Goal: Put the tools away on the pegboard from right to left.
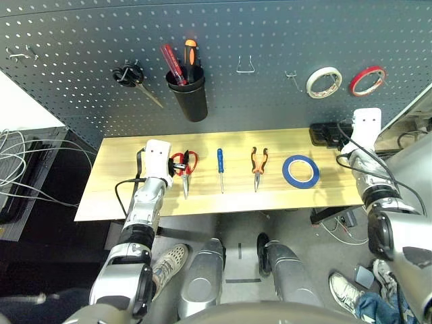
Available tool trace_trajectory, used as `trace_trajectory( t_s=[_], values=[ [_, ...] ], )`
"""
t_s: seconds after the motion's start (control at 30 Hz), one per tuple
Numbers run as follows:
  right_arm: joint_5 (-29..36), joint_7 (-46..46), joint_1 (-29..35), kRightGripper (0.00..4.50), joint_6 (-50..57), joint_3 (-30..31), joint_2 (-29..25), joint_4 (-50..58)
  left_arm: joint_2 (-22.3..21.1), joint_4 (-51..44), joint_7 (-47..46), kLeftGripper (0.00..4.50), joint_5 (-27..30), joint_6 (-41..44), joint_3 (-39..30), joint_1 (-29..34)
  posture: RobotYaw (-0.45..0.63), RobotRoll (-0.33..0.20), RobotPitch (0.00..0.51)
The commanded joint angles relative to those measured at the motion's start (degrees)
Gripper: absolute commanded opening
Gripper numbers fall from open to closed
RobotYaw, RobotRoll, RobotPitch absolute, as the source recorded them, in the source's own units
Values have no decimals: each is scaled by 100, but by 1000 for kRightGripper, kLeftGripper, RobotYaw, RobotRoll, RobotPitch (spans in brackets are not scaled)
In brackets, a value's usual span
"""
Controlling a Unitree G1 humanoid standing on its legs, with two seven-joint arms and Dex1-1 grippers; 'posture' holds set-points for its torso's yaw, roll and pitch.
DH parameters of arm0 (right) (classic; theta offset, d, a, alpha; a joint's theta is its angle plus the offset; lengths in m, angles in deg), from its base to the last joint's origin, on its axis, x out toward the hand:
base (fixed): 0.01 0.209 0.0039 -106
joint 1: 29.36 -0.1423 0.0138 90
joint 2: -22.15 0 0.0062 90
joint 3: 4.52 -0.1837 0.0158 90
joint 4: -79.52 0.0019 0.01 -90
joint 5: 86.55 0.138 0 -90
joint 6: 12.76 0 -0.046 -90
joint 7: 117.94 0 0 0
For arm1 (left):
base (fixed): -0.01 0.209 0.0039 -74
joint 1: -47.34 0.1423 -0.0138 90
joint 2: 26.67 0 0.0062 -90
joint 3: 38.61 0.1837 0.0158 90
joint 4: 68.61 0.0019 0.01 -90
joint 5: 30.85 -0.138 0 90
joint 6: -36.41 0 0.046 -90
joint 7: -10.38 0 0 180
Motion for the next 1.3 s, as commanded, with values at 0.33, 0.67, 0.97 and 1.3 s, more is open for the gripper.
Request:
trace_trajectory(
  t_s=[0.33, 0.67, 0.97, 1.3],
  values=[
    [225, 454, 20, 4500, 547, -149, 82, 55, -140, -584, 618, 4469, -32, 267, 262, 260, 110, 0, 233],
    [-90, 641, 600, 4500, 1920, 278, 348, 398, -161, -1664, 1627, 4469, -75, 370, 940, 710, 107, 0, 262],
    [-242, 487, 957, 4500, 2556, 458, 270, 866, 70, -2136, 1802, 4469, -82, 405, 1268, 822, 92, 0, 318],
    [-302, 389, 970, 4500, 2970, 588, 342, 1004, 98, -2274, 2058, 4469, -91, 416, 1516, 960, 103, 0, 335]
  ],
)
